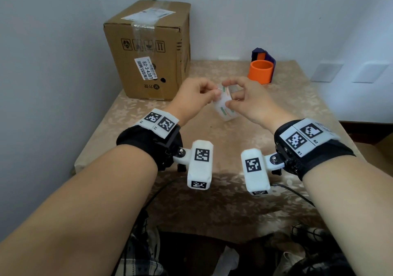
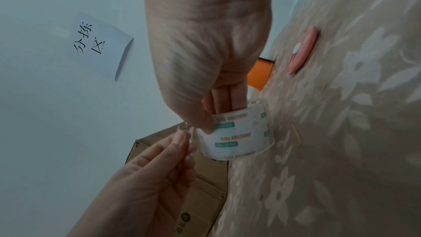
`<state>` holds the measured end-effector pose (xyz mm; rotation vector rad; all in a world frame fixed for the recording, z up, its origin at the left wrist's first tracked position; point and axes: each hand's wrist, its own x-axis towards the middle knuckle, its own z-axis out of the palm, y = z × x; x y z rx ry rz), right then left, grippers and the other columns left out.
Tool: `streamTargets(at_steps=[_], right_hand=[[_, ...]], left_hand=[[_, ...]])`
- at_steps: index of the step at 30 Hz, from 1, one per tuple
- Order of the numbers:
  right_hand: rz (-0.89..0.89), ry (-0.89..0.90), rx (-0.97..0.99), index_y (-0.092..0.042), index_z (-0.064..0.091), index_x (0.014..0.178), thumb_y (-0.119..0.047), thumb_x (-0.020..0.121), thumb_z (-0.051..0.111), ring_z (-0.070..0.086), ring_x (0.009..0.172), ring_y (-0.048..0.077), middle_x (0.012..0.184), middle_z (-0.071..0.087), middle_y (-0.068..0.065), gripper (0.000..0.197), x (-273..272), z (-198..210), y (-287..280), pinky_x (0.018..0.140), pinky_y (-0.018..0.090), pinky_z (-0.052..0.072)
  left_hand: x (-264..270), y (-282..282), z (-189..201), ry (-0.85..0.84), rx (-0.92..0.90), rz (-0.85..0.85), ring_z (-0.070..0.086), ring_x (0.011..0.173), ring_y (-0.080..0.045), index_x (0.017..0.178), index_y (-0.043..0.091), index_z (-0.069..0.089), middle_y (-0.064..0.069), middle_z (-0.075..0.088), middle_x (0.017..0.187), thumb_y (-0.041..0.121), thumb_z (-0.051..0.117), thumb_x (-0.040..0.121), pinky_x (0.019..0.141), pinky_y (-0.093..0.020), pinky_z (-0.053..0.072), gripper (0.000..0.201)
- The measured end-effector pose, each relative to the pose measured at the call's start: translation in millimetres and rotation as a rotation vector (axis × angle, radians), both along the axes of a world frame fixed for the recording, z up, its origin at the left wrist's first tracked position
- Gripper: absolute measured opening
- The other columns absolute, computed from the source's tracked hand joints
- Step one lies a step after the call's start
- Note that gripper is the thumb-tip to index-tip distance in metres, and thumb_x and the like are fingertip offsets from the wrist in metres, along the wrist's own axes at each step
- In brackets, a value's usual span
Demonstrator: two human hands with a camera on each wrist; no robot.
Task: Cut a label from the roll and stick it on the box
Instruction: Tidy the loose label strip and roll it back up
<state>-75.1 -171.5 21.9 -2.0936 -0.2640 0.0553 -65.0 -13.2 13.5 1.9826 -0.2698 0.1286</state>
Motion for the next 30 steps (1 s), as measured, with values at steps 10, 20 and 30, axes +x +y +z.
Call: streamTargets(at_steps=[10, 20, 30], right_hand=[[0.012, -0.015, 0.006, -0.016, 0.051, 0.124, -0.001, 0.087, 0.058, 0.066, 0.092, 0.028, 0.103, 0.07, 0.015, 0.04, 1.0, 1.7, -4.0, 0.07, 0.024, 0.05], [0.026, -0.028, -0.05, -0.016, 0.052, 0.124, -0.003, 0.09, 0.056, 0.058, 0.097, 0.013, 0.116, 0.063, 0.008, 0.036, 5.1, 2.7, -3.3, 0.067, 0.009, 0.041], [0.088, 0.04, 0.049, -0.023, 0.048, 0.116, -0.003, 0.091, 0.054, 0.064, 0.093, 0.043, 0.099, 0.065, 0.036, 0.033, 19.7, 3.8, -7.0, 0.084, 0.047, 0.055]], left_hand=[[-2.5, -1.9, 10.7, 0.031, 0.055, -0.086, 0.048, 0.052, -0.005, 0.093, 0.017, 0.054, 0.006, 0.052, 0.061, 0.009, 0.057, 0.092, 0.055, -0.014, 0.041, 0.009], [-2.4, 1.7, 29.8, -0.229, 0.697, -0.117, 0.053, 0.081, -0.017, 0.105, 0.006, 0.069, 0.001, 0.053, 0.085, 0.017, 0.06, 0.091, 0.072, -0.024, 0.038, 0.02], [26.3, -10.8, 30.9, -0.074, 0.485, -0.206, 0.048, 0.074, -0.014, 0.069, 0.023, 0.048, -0.003, 0.055, 0.085, 0.02, 0.05, 0.096, 0.067, -0.026, 0.038, 0.027]])
